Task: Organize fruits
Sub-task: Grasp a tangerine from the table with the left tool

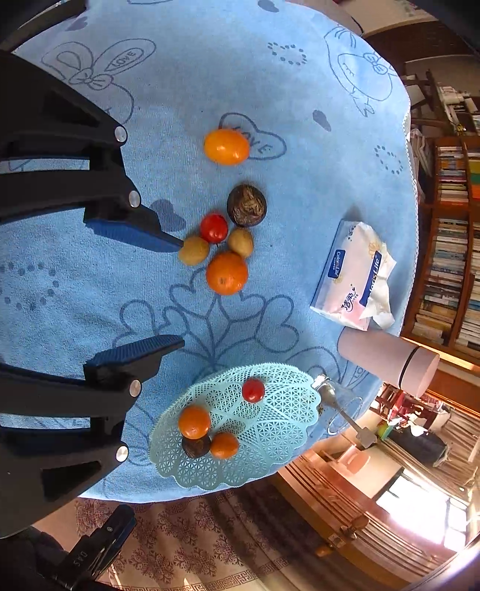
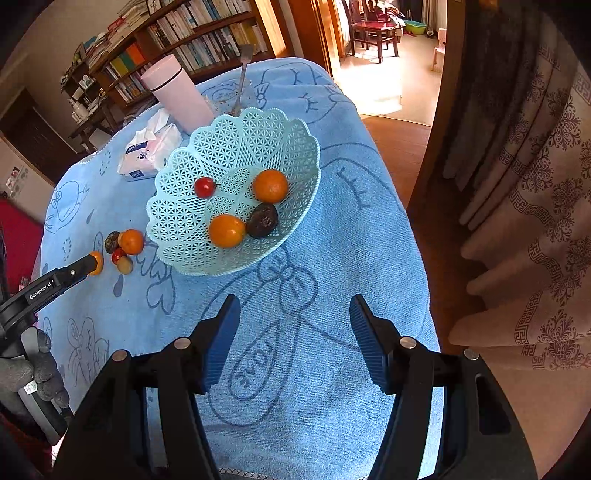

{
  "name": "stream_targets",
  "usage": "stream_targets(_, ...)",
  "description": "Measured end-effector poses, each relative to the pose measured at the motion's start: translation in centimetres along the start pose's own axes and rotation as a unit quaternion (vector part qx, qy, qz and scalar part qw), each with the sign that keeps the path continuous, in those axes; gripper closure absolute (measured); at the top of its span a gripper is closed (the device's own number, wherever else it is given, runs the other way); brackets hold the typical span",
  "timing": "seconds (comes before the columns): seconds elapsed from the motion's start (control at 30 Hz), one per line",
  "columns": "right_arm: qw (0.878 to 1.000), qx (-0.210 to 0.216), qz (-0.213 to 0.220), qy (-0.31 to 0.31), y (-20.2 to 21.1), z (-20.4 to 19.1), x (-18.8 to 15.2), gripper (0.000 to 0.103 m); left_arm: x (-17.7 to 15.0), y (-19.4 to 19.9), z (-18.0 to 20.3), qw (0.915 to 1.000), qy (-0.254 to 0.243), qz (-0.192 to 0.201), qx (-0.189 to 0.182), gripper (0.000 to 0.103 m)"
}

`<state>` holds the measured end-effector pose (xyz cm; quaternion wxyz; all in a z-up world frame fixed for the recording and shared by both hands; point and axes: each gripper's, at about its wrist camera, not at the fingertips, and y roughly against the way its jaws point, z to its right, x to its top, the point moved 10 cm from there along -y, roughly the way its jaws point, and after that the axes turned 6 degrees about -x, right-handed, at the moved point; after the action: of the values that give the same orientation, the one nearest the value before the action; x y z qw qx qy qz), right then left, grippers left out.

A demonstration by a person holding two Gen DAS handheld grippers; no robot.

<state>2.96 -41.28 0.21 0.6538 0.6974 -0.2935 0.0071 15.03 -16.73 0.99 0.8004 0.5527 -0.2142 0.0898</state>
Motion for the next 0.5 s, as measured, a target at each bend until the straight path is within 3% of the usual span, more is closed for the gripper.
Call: stream_targets(0.5, 0.997, 0.044, -0.026, 0.060, -2.0, -8.9, -1.5, 0.040, -1.2, 3.2, -10.7, 0.9961, 0.063, 0.009, 0.061, 0.056)
